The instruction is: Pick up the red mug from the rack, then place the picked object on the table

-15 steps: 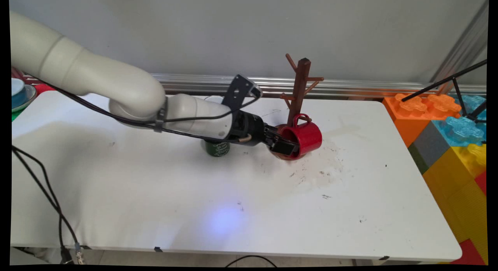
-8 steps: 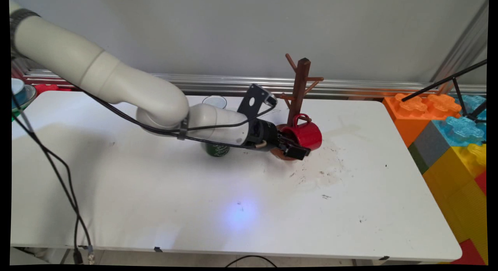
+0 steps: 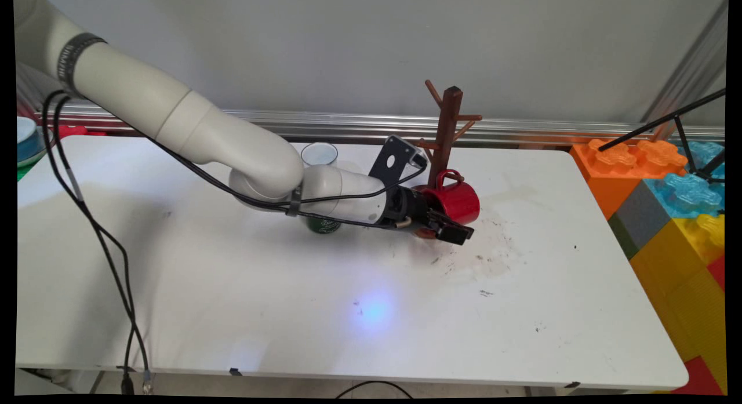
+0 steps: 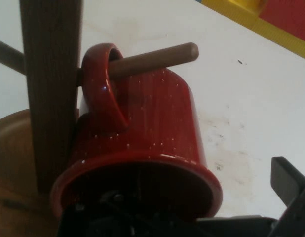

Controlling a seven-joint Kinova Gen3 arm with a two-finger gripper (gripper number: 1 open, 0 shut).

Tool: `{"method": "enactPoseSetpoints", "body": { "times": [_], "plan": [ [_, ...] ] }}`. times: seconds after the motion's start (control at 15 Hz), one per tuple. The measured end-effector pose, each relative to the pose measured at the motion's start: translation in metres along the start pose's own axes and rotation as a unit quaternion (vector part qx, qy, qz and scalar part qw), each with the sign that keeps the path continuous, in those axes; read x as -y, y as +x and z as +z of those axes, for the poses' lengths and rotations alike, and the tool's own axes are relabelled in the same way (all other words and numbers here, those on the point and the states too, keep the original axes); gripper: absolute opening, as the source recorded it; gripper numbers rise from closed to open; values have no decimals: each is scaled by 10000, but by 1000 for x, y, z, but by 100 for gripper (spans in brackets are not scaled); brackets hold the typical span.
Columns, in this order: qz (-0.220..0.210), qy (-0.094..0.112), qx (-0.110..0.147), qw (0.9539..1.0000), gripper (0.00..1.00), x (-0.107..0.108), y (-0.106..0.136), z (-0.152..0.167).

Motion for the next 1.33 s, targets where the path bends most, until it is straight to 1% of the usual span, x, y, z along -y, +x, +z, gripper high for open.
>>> {"method": "enactPoseSetpoints", "body": {
  "times": [0.13, 0.2, 0.6, 1.33],
  "plan": [
    [-2, -14, 2, 10000, 100, 0, -1, 6],
    [-5, -18, 4, 10000, 0, 0, -2, 9],
    [-18, -43, -4, 10000, 0, 2, -6, 20],
    [115, -188, -107, 9997, 0, 3, -9, 18]
  ]
}}
